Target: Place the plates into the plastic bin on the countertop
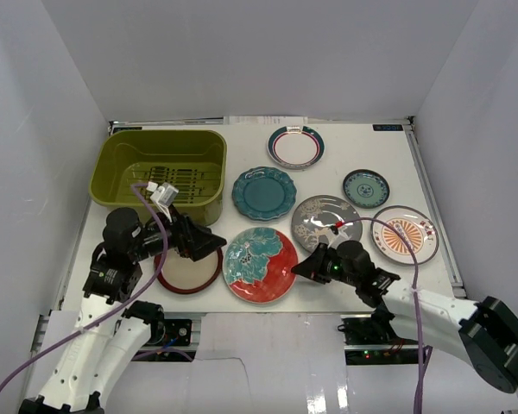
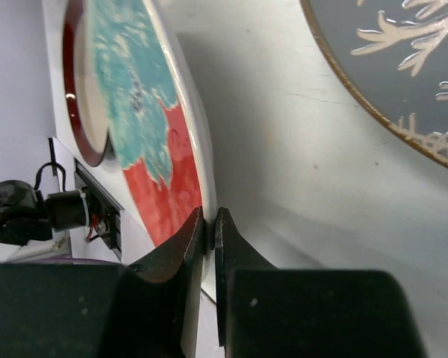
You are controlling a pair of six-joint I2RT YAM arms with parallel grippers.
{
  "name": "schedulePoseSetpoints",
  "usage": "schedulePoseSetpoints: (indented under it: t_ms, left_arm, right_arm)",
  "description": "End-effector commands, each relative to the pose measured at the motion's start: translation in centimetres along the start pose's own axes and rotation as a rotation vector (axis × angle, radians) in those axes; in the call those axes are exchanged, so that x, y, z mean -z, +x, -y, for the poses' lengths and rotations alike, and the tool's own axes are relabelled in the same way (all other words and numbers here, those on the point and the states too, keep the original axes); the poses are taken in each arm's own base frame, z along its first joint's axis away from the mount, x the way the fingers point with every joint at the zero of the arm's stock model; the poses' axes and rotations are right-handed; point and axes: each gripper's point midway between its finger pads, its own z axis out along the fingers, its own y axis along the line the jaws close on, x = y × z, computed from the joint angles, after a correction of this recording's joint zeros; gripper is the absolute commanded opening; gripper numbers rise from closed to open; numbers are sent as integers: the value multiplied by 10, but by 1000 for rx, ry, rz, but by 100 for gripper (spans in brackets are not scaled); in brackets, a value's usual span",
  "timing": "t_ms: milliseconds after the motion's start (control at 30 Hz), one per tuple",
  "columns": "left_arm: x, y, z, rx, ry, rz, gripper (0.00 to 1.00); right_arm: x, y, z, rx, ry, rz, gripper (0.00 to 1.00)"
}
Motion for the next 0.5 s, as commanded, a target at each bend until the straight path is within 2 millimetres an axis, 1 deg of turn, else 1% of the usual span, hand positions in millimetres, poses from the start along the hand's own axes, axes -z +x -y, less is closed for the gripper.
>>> schedulePoseSetpoints:
  t_ms: [0, 33, 100, 133, 167, 200, 267, 300, 333, 367, 400, 433, 467]
  left_arm:
    - [8, -21, 5, -91, -48, 59, 98]
    - [10, -31, 9, -113, -55, 87, 98]
    - [13, -45, 14, -142, -69, 125, 98]
    - [15, -50, 17, -151, -75, 143, 98]
    - [17, -60, 20, -168, -89, 171, 98]
    - [19, -65, 23, -174, -94, 188, 98]
    - [22, -76, 28, -189, -106, 222, 98]
    - [24, -79, 31, -194, -106, 232, 98]
    - [27, -86, 37, -201, -104, 253, 98]
    - [29, -89, 42, -206, -98, 263, 98]
    - [31, -92, 47, -212, -93, 270, 98]
    - [34, -95, 52, -223, -89, 280, 98]
    - [38, -99, 55, -230, -94, 294, 98]
  right_arm:
    - [10, -24, -16, 47, -14, 112, 8]
    - [14, -21, -11, 55, 22, 101, 8]
    - [33, -42, -49, 90, -76, 175, 8]
    - [41, -49, -59, 106, -94, 202, 8]
    - [54, -55, -74, 125, -129, 228, 8]
    - [71, -77, -102, 143, -171, 301, 8]
    - [86, -93, -126, 200, -190, 344, 8]
    - [107, -113, -164, 232, -258, 395, 8]
    - [104, -119, -175, 275, -255, 392, 8]
    - [109, -128, -191, 297, -277, 412, 8]
    - [125, -144, -220, 316, -322, 461, 8]
    - [122, -154, -230, 329, -318, 474, 8]
    - [129, -164, -248, 359, -357, 514, 8]
